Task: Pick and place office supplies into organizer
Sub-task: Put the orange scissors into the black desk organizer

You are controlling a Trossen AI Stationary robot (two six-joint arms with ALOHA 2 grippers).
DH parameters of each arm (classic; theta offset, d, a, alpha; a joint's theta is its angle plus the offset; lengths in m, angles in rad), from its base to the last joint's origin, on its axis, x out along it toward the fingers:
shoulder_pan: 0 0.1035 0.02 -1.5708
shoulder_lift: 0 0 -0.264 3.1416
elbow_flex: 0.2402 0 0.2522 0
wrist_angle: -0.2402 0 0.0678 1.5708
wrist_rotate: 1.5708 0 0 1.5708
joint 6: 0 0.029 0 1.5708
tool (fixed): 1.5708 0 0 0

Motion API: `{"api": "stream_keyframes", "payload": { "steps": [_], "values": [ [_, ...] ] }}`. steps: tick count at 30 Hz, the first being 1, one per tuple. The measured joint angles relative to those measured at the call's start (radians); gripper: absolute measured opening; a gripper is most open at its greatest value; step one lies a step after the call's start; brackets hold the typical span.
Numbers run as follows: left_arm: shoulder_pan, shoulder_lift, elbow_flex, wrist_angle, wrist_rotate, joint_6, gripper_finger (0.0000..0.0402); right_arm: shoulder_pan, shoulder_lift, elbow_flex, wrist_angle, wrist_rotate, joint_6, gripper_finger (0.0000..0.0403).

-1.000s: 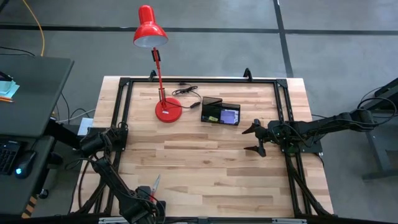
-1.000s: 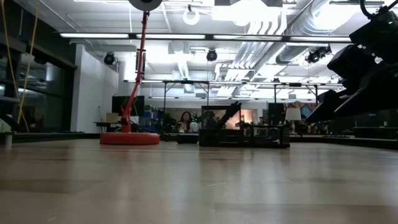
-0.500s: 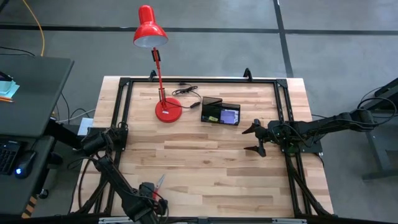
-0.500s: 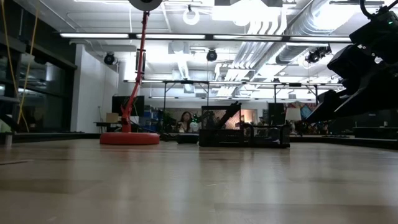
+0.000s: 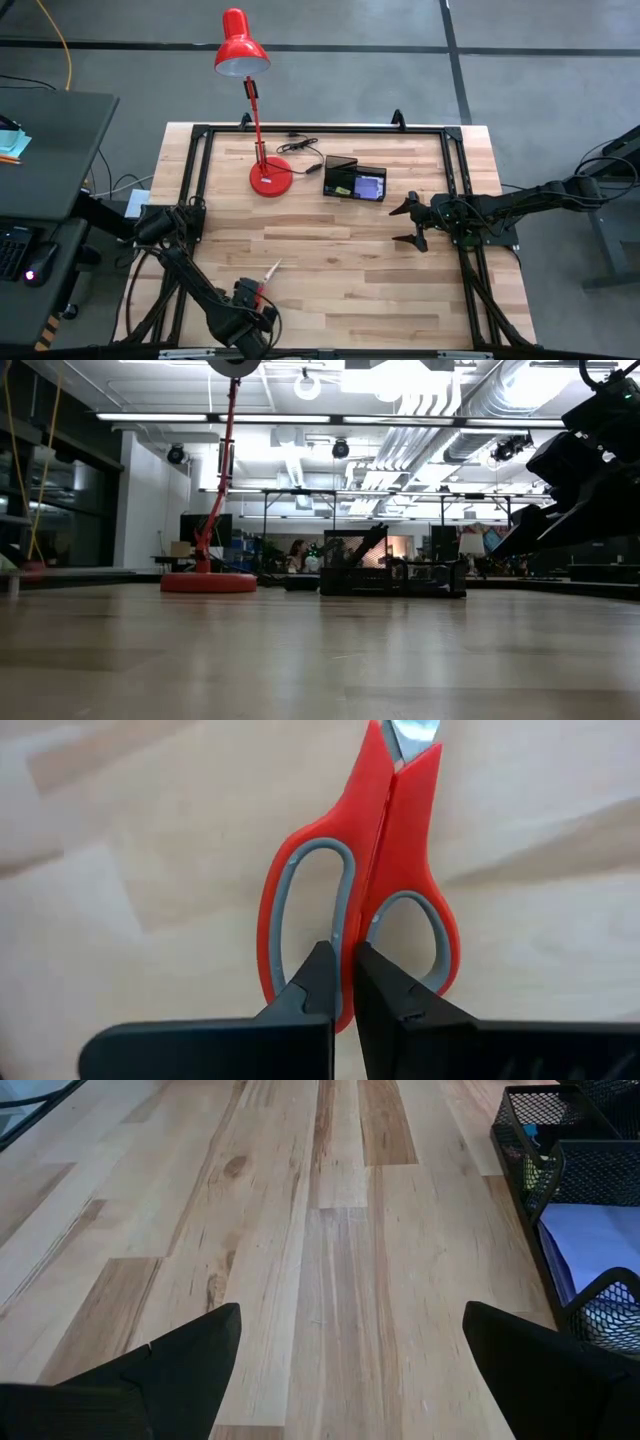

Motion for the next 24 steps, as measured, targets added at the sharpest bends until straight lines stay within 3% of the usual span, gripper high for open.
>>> {"api": "stream_keyframes", "payload": {
  "steps": [6,13,17,24],
  "values": [
    [0.015,0.000,0.049,-0.100,-0.073,0.011,0.0000,0.000,0.000,0.000,0.000,0.000,0.000,0.0378],
    [0.080,0.000,0.122,-0.289,-0.017,0.083,0.0000,0.000,0.000,0.000,0.000,0.000,0.000,0.0378],
    [0.140,-0.001,0.190,-0.415,-0.028,0.202,0.0000,0.000,0.000,0.000,0.000,0.000,0.000,0.0378],
    [0.301,-0.055,0.214,-0.407,-0.045,0.549,0.0000,0.000,0.000,0.000,0.000,0.000,0.000,0.0378]
  ]
}}
